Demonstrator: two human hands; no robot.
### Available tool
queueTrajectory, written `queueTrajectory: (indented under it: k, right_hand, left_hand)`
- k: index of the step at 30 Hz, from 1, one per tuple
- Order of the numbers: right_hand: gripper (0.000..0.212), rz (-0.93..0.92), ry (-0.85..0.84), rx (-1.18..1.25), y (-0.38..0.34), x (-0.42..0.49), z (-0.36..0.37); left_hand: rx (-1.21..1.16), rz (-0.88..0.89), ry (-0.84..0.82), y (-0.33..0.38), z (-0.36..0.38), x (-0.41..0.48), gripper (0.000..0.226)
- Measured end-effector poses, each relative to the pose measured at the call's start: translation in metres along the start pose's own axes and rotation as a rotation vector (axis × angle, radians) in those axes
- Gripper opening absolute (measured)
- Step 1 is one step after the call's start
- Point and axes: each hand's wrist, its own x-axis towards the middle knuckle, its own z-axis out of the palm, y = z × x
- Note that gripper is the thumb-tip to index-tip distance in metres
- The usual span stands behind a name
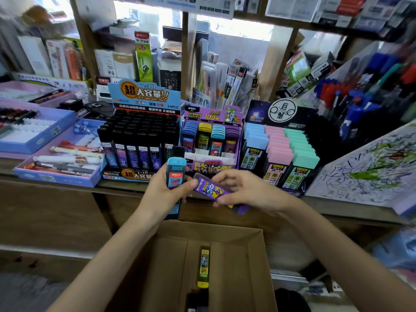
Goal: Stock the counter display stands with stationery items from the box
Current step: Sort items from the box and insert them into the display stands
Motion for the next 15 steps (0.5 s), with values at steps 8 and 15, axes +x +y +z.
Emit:
queueTrajectory:
  k: [8, 15]
  right_hand:
    - [0.014, -0.076, 0.403, 0.358, -0.011, -0.003, -0.031]
    - [0.009, -0.219, 0.781, -0.351, -0.054, 0.016, -0.091]
  left_hand:
    - [-0.041, -0.08, -0.064, -0.002, 0.014, 0.0, 0.031]
    - [-0.306, -0.284, 0.019, -0.007, 0.02, -0.003, 0.013]
